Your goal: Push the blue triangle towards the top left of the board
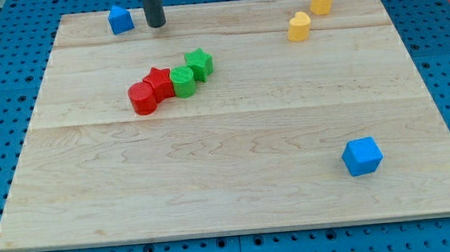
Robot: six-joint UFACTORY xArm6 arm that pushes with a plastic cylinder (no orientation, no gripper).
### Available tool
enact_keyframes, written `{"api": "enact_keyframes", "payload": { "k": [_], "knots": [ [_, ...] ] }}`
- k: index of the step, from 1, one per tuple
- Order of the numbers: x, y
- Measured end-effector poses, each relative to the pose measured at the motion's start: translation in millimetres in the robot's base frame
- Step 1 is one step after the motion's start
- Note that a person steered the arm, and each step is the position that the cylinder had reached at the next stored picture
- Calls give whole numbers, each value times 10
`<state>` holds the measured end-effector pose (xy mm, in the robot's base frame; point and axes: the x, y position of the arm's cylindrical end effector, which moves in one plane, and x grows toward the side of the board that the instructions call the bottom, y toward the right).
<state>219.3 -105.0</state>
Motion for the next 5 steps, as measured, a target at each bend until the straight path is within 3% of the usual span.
{"api": "enact_keyframes", "payload": {
  "k": [3, 4, 5],
  "knots": [
    [-69, -844],
    [-10, -377],
    [96, 822]
  ]
}}
